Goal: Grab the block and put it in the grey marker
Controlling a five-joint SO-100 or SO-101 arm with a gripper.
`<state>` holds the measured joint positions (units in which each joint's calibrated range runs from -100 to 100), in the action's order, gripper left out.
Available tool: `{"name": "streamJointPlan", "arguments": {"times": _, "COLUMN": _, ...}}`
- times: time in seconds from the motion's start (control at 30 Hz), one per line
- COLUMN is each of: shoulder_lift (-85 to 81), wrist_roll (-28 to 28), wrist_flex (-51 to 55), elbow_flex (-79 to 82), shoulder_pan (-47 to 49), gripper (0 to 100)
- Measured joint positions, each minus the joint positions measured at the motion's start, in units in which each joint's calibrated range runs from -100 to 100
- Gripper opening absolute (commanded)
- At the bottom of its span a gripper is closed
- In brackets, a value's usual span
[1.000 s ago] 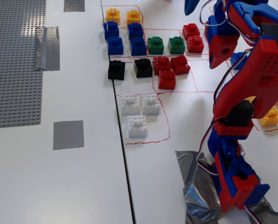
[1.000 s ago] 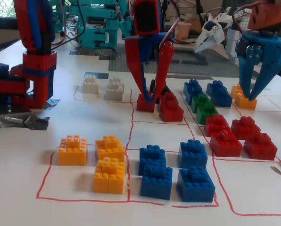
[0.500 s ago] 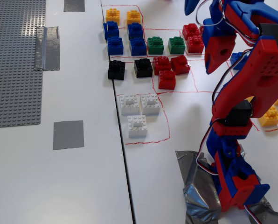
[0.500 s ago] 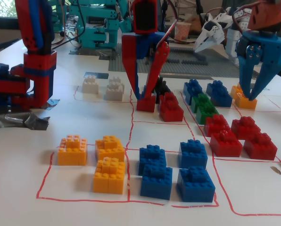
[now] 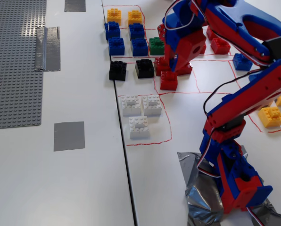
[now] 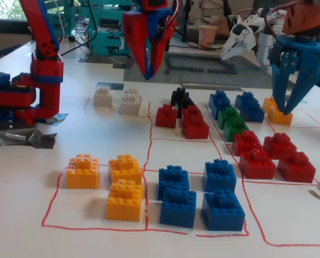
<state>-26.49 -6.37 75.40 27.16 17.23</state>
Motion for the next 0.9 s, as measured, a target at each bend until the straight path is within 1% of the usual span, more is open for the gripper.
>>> {"name": "streamJointPlan", "arguments": {"times": 0.13, "shoulder_lift": -3.8, "wrist_roll": -1.6, "wrist_flex": 0.9, "elbow_flex": 4.0, "shoulder_pan": 4.1, "gripper": 0}}
{"name": "streamJointPlan", "arguments": {"times": 0.23, "shoulder_lift": -6.3, "wrist_roll": -3.3, "wrist_flex": 1.1, "elbow_flex": 6.2, "shoulder_pan": 4.0, "gripper": 0}}
{"name": "streamJointPlan", "arguments": {"times": 0.37, "shoulder_lift": -7.9, "wrist_roll": -2.8, "wrist_flex": 2.3, "elbow_flex": 7.6, "shoulder_pan": 4.0, "gripper": 0}}
{"name": "streamJointPlan", "arguments": {"times": 0.5, "shoulder_lift": -10.3, "wrist_roll": 4.2, "wrist_flex": 3.0, "elbow_flex": 10.5, "shoulder_pan": 5.3, "gripper": 0}}
{"name": "streamJointPlan", "arguments": {"times": 0.6, "shoulder_lift": -10.3, "wrist_roll": 9.2, "wrist_flex": 4.0, "elbow_flex": 10.6, "shoulder_pan": 8.7, "gripper": 0}}
{"name": "streamJointPlan", "arguments": {"times": 0.67, "shoulder_lift": -10.3, "wrist_roll": 11.1, "wrist_flex": 4.2, "elbow_flex": 10.6, "shoulder_pan": 11.0, "gripper": 0}}
{"name": "streamJointPlan", "arguments": {"times": 0.7, "shoulder_lift": -10.3, "wrist_roll": 11.2, "wrist_flex": 4.0, "elbow_flex": 10.7, "shoulder_pan": 12.1, "gripper": 2}}
{"name": "streamJointPlan", "arguments": {"times": 0.77, "shoulder_lift": -10.3, "wrist_roll": 12.3, "wrist_flex": 4.0, "elbow_flex": 12.3, "shoulder_pan": 14.1, "gripper": 10}}
{"name": "streamJointPlan", "arguments": {"times": 0.8, "shoulder_lift": -10.3, "wrist_roll": 12.7, "wrist_flex": 3.9, "elbow_flex": 13.6, "shoulder_pan": 14.9, "gripper": 9}}
{"name": "streamJointPlan", "arguments": {"times": 0.87, "shoulder_lift": -10.3, "wrist_roll": 13.2, "wrist_flex": 3.7, "elbow_flex": 16.4, "shoulder_pan": 16.2, "gripper": 0}}
{"name": "streamJointPlan", "arguments": {"times": 0.9, "shoulder_lift": -10.3, "wrist_roll": 13.9, "wrist_flex": 3.6, "elbow_flex": 17.3, "shoulder_pan": 16.9, "gripper": 0}}
